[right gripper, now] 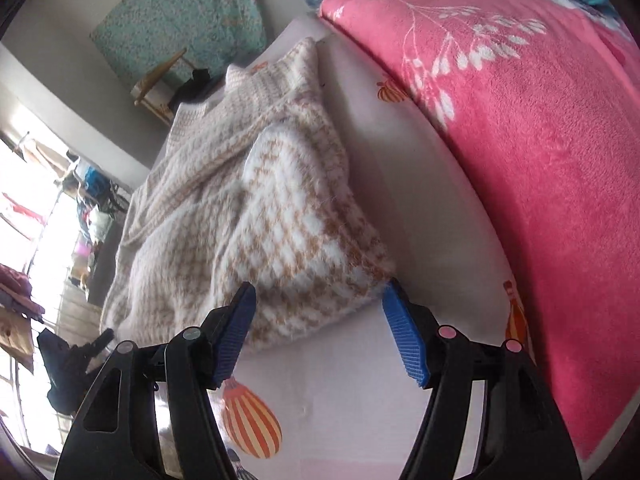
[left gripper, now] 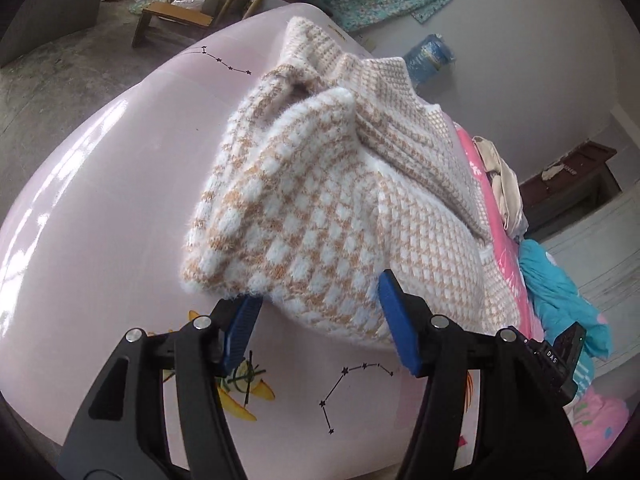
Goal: Fold large clothes
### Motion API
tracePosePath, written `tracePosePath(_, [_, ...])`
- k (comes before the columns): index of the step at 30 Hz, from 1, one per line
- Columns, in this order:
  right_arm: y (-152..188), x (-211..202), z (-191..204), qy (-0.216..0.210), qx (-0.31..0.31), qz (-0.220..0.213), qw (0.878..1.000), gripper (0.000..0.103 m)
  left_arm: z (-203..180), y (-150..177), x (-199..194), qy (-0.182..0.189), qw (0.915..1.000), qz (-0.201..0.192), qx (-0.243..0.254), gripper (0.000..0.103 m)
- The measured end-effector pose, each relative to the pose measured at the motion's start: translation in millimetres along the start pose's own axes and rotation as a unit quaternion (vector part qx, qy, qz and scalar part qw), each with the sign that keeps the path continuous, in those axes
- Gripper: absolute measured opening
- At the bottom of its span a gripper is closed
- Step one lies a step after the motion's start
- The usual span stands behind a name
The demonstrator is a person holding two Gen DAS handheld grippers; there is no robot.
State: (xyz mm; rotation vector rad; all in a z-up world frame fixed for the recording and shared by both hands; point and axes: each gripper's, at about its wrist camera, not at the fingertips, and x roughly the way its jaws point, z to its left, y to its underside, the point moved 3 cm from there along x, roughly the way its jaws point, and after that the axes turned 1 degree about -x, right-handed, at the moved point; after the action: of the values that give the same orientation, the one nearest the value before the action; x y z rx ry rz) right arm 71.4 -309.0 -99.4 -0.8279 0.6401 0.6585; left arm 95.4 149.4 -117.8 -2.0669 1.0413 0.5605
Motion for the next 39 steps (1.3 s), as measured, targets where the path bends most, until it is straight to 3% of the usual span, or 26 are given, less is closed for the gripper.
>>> tracePosePath(3, [-9, 9, 2, -0.008, 0.019, -0.036, 0.999, 0.064, -7, -3, 3, -0.029, 0.9992, -0.024, 0.017, 0.051])
tracePosePath(5, [-12, 13, 10, 0.011, 0.006, -0.057, 0.998, 0.057, -15, -4, 8, -0.07, 0.9958, -0.034, 0.047, 0.037])
tracePosePath(6, [-13, 15, 14, 0.029, -0.003, -0.063, 0.998, 0.044, -19, -5, 9, -0.084, 0.9938, -0.039, 0.062, 0.034])
tracePosePath(7, [-14, 17, 17, 0.04, -0.01, -0.065, 0.997, 0.029, -25, -5, 8, -0.096, 0.9912, -0.048, 0.078, 0.022])
tracePosePath(8, [-15, 17, 21, 0.041, -0.016, -0.067, 0.997, 0.024, -32, -5, 6, -0.108, 0.9874, -0.057, 0.101, 0.014])
tracePosePath(10, [-16, 7, 33, 0.054, -0.047, -0.084, 0.994, 0.016, -49, -3, -5, -0.13, 0.9769, -0.083, 0.148, 0.01])
tracePosePath(13, [-17, -21, 53, 0.076, -0.095, -0.121, 0.985, 0.012, -79, 3, -27, -0.169, 0.9501, -0.13, 0.227, 0.008])
tracePosePath(15, [-19, -40, 64, 0.079, -0.112, -0.144, 0.98, 0.011, -92, 6, -44, -0.171, 0.9414, -0.148, 0.25, 0.008])
tracePosePath(20, [-20, -81, 77, 0.072, -0.134, -0.175, 0.973, 0.011, -96, 0, -79, -0.13, 0.9517, -0.145, 0.237, 0.007])
tracePosePath(24, [-10, -108, 74, 0.052, -0.14, -0.166, 0.975, 0.011, -87, 8, -100, -0.11, 0.9607, -0.111, 0.229, 0.008])
tracePosePath(26, [-2, -102, 64, 0.035, -0.132, -0.124, 0.983, 0.013, -70, 13, -97, -0.107, 0.9702, -0.076, 0.204, 0.015])
tracePosePath(29, [9, -70, 33, 0.022, -0.086, -0.035, 0.995, 0.029, -26, 21, -77, -0.09, 0.9877, 0.002, 0.128, 0.021])
tracePosePath(30, [13, -58, 19, 0.03, -0.063, 0.0, 0.998, 0.038, -10, 24, -70, -0.085, 0.9914, 0.027, 0.096, 0.021])
tracePosePath(32, [19, -44, -10, 0.044, -0.009, 0.051, 0.998, 0.041, 15, 27, -67, -0.072, 0.9952, 0.046, 0.048, 0.023])
tracePosePath(34, [19, -48, -27, 0.024, 0.028, 0.056, 0.998, 0.049, 24, 24, -75, -0.053, 0.9976, 0.038, 0.023, 0.025])
tracePosePath(35, [17, -55, -31, 0.02, 0.036, 0.049, 0.998, 0.05, 23, 21, -83, -0.061, 0.9975, 0.023, 0.029, 0.03])
tracePosePath(39, [5, -83, -26, 0.069, 0.012, -0.009, 0.998, 0.054, 14, 7, -108, -0.095, 0.9925, -0.035, 0.068, 0.033])
